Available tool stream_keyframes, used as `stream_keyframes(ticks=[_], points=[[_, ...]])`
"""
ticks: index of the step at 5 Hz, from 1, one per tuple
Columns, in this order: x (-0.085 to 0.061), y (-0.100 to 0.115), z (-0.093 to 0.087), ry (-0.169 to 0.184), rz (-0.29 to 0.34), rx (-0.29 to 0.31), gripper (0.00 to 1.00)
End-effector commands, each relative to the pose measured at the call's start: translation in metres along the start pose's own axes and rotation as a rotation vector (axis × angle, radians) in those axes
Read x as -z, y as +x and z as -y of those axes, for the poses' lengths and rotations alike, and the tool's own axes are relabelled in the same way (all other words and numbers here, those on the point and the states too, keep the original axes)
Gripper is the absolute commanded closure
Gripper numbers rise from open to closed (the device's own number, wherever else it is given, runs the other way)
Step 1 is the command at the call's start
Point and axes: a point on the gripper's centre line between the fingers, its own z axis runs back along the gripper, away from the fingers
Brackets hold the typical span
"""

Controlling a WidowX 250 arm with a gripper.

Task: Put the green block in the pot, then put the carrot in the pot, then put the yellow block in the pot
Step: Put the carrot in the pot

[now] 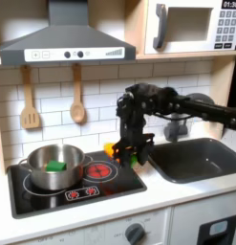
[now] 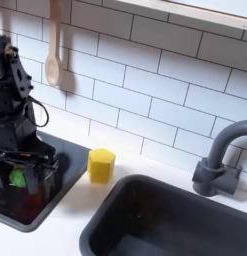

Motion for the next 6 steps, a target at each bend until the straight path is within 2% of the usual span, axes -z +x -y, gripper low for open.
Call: stream_keyframes(ticks=[1,2,4,5,6], points=[[-0.029,-0.003,-0.007,-0.026,0.038,-0.044,1.00],[-0.043,-0.001,-0.030,-0.030,0.057,-0.106,1.00],[-0.065,0.001,-0.066,-0.016,0.104,-0.169,1.00],[-0.065,0.003,-0.079,-0.016,0.104,-0.196,1.00],[-0.059,0.012,-0.086,-0.016,0.083,-0.195,1.00]])
